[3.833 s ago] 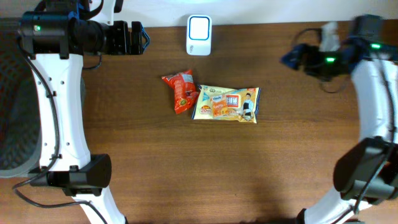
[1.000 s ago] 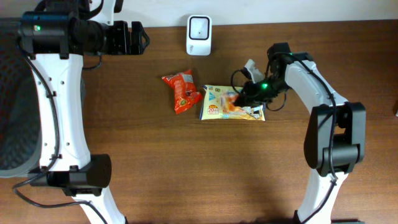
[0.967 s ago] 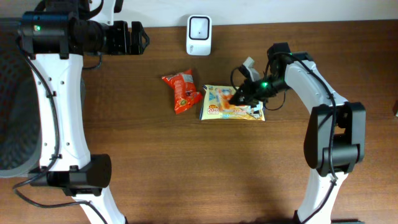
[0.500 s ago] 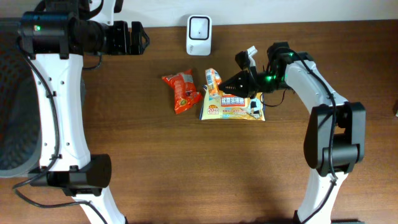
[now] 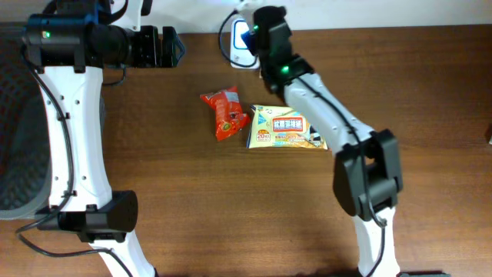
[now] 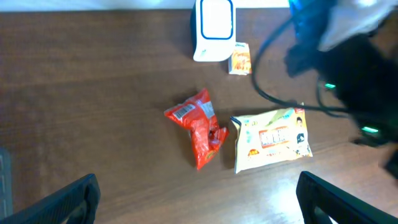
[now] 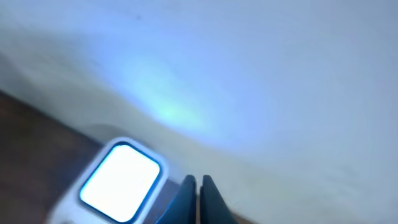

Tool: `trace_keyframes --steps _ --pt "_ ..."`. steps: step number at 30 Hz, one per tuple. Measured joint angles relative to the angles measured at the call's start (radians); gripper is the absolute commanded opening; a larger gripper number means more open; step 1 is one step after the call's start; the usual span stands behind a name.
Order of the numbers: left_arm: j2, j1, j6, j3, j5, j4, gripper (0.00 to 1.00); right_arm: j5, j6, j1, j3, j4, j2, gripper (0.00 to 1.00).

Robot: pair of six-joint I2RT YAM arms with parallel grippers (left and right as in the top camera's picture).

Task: Scan the item barcode
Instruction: 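Lift the orange tissue pack toward the white scanner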

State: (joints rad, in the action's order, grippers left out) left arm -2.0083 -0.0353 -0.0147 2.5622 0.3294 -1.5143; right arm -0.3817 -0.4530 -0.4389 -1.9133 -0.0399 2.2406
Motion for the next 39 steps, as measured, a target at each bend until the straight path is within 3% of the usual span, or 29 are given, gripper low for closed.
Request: trace_keyframes --steps 2,4,6,9,13,16,18,27,39 --pt "0.0 0.0 0.0 0.0 0.0 0.001 0.99 -0.065 -0.021 0.008 0.0 0.024 0.041 0.16" --pt "0.0 0.0 0.0 0.0 0.0 0.001 0.99 -0.097 0.021 0.028 0.002 0.068 0.072 0.25" --pt "0.0 0.0 0.0 0.0 0.0 0.001 0.99 -0.097 0.122 0.056 0.002 0.111 0.083 0.36" --pt "0.0 0.0 0.0 0.0 0.0 0.001 0.99 0.002 0.276 0.101 0.002 0.168 0.083 0.39" --pt "0.0 0.0 0.0 0.0 0.0 0.001 0.99 0.278 0.557 0.183 0.002 0.195 0.083 0.22" --pt "0.0 0.0 0.0 0.0 0.0 0.001 0.99 0.459 0.695 0.238 0.002 0.194 0.084 0.18" --pt "0.0 0.0 0.0 0.0 0.0 0.001 0.99 0.542 0.742 0.263 0.002 0.19 0.09 0.04" --pt "0.0 0.0 0.0 0.0 0.0 0.001 0.99 0.759 0.799 0.258 0.002 0.173 0.196 0.04" --pt "0.0 0.0 0.0 0.0 0.0 0.001 0.99 0.734 0.813 0.243 0.002 0.18 0.259 0.04"
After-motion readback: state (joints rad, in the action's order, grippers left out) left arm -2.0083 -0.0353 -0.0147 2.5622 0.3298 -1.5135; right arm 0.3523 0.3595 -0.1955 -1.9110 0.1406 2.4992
